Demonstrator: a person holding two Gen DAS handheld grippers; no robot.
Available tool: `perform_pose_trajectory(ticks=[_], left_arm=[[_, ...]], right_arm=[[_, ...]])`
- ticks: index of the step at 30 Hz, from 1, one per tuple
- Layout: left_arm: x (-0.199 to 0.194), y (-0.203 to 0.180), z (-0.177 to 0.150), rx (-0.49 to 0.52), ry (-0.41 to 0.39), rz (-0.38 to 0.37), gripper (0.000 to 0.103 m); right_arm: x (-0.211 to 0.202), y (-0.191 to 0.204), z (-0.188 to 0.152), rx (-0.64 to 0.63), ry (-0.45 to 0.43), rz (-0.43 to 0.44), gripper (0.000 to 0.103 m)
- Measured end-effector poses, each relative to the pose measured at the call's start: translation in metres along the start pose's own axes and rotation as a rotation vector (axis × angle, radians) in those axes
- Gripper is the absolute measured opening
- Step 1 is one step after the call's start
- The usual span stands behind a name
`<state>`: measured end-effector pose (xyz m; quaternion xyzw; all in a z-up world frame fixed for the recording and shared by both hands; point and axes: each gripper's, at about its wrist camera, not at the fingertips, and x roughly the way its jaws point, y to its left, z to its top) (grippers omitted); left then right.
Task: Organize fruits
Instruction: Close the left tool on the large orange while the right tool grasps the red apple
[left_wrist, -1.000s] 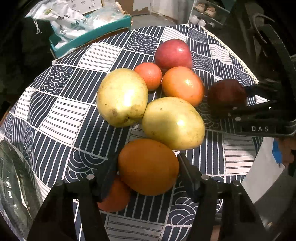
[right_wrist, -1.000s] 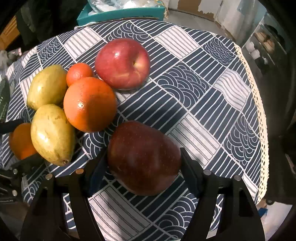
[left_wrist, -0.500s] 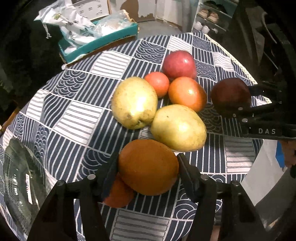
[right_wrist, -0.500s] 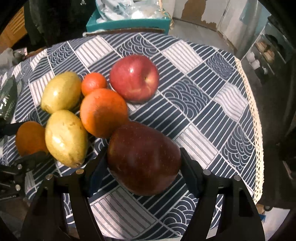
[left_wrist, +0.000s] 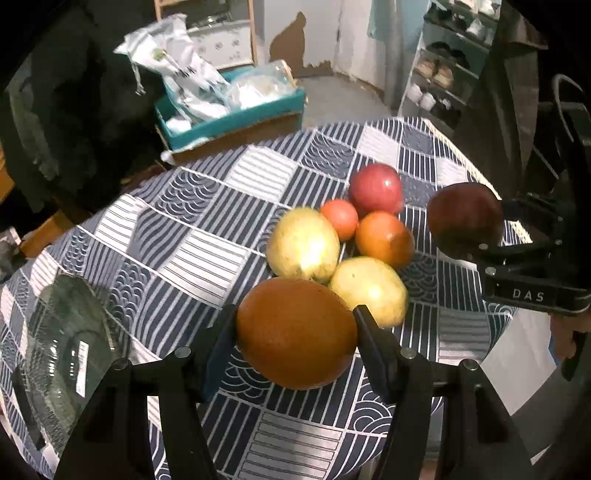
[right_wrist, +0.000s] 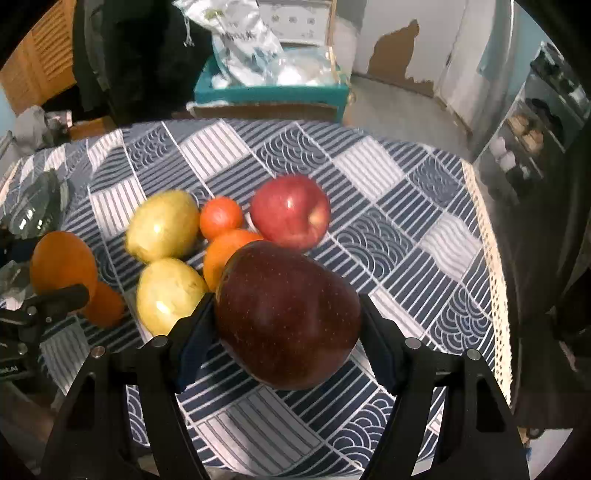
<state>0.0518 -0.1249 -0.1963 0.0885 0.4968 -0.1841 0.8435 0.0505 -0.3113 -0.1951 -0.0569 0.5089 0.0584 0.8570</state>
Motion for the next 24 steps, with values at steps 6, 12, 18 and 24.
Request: perform_pose_trajectory(ticks=[6,12,18,24], left_arm=[[-0.02,0.008,0.006,-0.03,-0.042,0.018,0.064],[-0.039,0.013,0.009,-0.049,-0.079,0.027,0.064],[-0.058,0.022,0.013,-0.086,-0.117,0.036,0.064],[-0.079,0.031,0.013,-0.113,-0.165,0.056,0.064]], right_arm=[[-0.023,0.004,0.007,-0.002,-0.072,0.014,0.074],[-0.044,0.009,0.014,-0.003,-0.132,0.029,0.074],[-0.065,0.017,0.021,-0.012,-0.193,0.045,0.074],[-0.083,0.027,0.027,-0.028,-0.247,0.056,0.074]])
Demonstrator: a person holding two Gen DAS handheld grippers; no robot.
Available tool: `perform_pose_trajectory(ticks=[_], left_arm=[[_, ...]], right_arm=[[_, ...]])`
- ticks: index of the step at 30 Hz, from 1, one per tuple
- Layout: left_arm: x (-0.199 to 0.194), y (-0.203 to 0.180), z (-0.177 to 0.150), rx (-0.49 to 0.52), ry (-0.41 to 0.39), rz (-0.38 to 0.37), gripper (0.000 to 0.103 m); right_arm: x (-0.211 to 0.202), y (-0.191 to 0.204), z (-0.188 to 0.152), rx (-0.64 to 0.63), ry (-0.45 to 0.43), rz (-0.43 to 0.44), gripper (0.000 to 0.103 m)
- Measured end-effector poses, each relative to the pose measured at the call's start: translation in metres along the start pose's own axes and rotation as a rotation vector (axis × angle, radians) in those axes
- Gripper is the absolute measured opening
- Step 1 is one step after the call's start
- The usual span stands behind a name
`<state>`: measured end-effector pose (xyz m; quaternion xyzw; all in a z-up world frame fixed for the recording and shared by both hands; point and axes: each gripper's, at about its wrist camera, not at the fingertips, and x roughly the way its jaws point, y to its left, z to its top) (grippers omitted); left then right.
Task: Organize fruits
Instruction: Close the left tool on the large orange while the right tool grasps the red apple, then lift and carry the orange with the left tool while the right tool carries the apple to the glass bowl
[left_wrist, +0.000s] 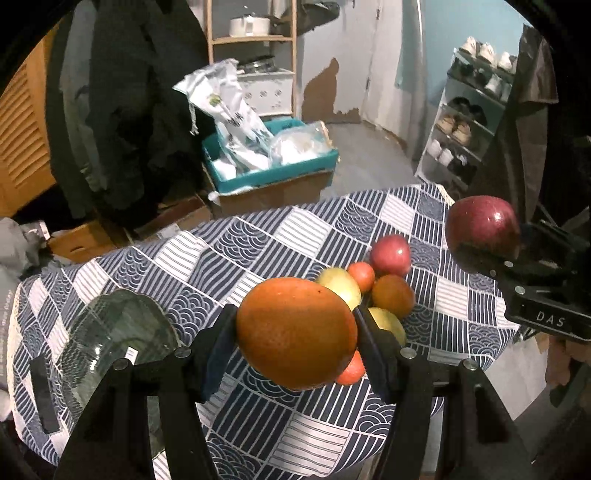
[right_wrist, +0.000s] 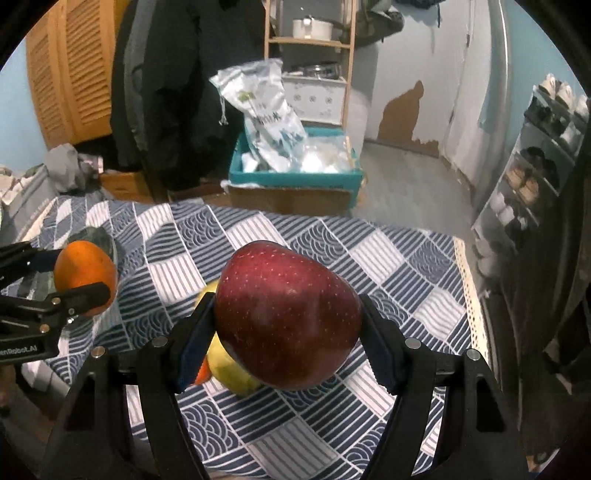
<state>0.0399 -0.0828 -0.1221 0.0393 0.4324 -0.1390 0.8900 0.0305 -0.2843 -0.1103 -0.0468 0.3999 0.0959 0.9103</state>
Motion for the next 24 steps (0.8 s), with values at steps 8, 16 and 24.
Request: perform_pose_trajectory(ticks=[8,16,24], left_arm=[[-0.021,0.017,0.006,-0.05,-0.051,0.008,0.064],[-0.039,0.028,0.01,-0.074,-0.096,0.026,0.064],[-0.055,0.045,0.013,-0.108,-0.131,0.041,0.064]], right_arm=[[-0.016,0.011,0.013,0.003,-0.058,0.032,0.074],[-0.029,0.021,0.025,0.002,-0.106,0.061,0.074],[-0.032,0.035,0.037,0.006,-0.126,0.091,0.074]])
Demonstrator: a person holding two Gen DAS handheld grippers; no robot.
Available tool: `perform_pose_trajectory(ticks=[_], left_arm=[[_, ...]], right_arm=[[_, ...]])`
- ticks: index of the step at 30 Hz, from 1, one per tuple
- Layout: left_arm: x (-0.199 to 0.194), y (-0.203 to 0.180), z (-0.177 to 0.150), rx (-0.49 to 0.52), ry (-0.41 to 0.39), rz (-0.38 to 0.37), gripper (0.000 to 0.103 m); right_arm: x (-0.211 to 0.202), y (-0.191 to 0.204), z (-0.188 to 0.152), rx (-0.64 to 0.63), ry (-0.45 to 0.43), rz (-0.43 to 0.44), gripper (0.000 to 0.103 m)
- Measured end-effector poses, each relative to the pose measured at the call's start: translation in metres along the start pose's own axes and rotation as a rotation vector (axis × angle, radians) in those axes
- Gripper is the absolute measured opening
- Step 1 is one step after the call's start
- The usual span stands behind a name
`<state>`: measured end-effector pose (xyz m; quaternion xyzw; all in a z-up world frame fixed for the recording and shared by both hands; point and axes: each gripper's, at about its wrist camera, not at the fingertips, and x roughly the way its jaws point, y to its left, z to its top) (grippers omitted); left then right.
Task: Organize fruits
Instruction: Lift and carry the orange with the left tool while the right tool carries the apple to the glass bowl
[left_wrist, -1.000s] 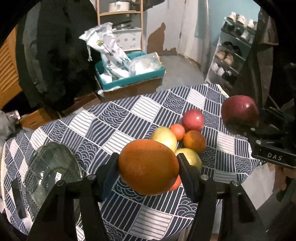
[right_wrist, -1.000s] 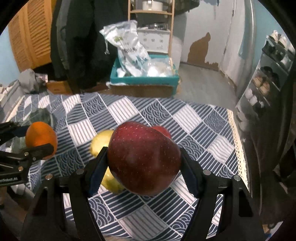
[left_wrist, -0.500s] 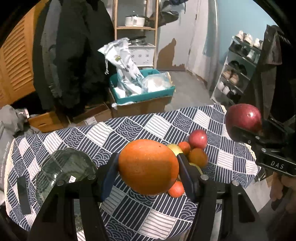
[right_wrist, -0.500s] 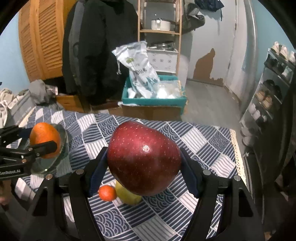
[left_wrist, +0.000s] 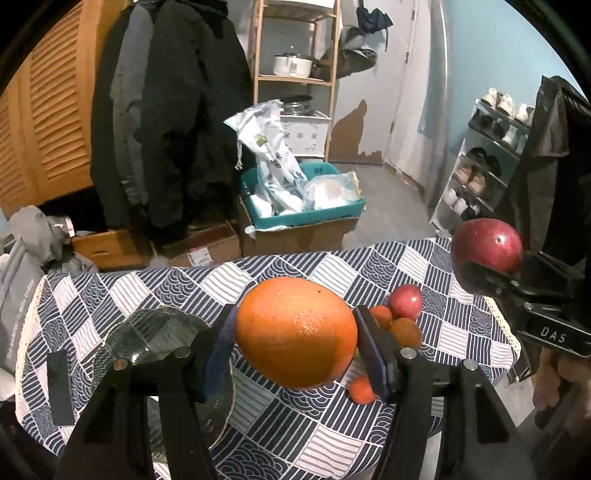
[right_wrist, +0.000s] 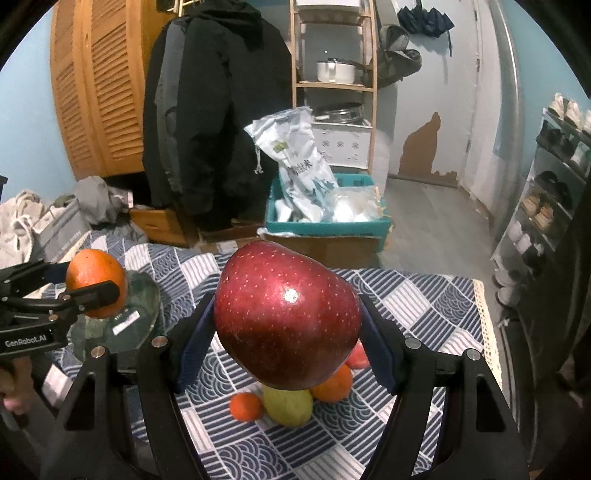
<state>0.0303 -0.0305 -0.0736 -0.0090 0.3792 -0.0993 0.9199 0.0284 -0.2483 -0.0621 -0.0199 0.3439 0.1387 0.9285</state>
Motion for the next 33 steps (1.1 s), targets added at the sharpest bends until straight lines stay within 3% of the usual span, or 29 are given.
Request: perform_pose_trajectory(ticks=[18,33], left_arm=[[-0.021,0.051,0.0,-0.087,-0.042,0.052,0.064],[-0.026,0.12,-0.015,-0.203,-0.029,0.14,0.064]], right_arm=[[0.01,0.054,0.029,-0.04,-0.02,0.079,0.074],[0.053,0.118,0.047,-0.069,0.038,0.186,0.074]])
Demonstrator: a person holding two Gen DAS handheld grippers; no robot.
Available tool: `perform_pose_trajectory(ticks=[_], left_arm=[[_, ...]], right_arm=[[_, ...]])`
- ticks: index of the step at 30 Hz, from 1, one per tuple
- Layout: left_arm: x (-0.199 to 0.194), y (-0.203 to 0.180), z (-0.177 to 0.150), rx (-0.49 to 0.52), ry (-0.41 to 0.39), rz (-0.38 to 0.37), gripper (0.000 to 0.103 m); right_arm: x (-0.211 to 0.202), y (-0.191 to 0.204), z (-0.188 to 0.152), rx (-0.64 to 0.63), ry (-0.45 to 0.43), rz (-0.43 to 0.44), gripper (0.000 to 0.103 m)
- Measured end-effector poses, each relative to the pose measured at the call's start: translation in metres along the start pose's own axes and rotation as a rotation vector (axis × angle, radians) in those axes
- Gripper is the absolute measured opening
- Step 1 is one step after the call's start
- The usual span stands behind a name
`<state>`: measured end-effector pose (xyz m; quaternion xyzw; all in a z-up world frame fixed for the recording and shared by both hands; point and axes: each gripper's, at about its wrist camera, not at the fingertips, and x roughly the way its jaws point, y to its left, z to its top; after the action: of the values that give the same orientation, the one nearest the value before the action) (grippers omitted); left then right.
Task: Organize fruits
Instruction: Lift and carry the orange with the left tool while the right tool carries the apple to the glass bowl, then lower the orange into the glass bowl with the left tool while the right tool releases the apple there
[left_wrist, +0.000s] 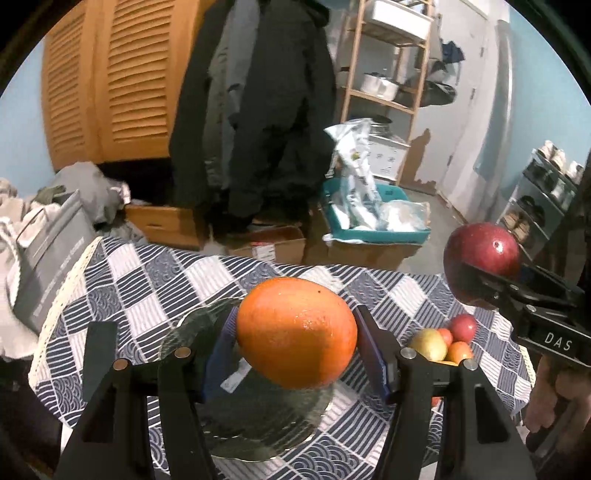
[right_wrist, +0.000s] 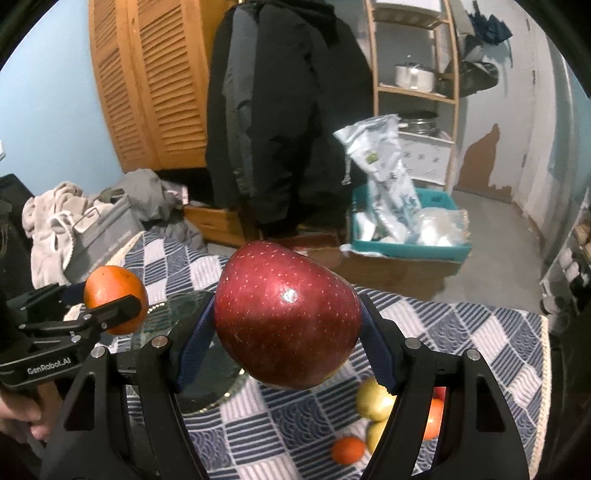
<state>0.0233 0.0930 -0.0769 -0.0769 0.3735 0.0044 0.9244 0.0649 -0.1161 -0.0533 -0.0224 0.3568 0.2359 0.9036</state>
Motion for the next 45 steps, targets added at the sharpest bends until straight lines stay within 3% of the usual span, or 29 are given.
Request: perform_pose_trajectory(ticks=[11,22,36,45], left_arm=[[0.031,0.05,-0.018,-0.073,0.082,0.079,0.064],[0.077,0.092,-0.051,-0.123,0.226,0.143,0.064],[0.114,0.114,-0.082,-0.189,0.384,0.141,0.064],[0.125,0.117,-0.093,-0.211,0.439,0.14,0.065]], right_arm=[[0.067,0.038,0.001,-0.013,0.121,0.072,0.074],[0.139,0.069,-0.029,-0.073,0.29,0.098,0.074],[0.185,0.09,-0.066,-0.137,0.448,0.124,0.074],[0.193,0.096,-0.078,-0.164,0.489,0.138,0.074]])
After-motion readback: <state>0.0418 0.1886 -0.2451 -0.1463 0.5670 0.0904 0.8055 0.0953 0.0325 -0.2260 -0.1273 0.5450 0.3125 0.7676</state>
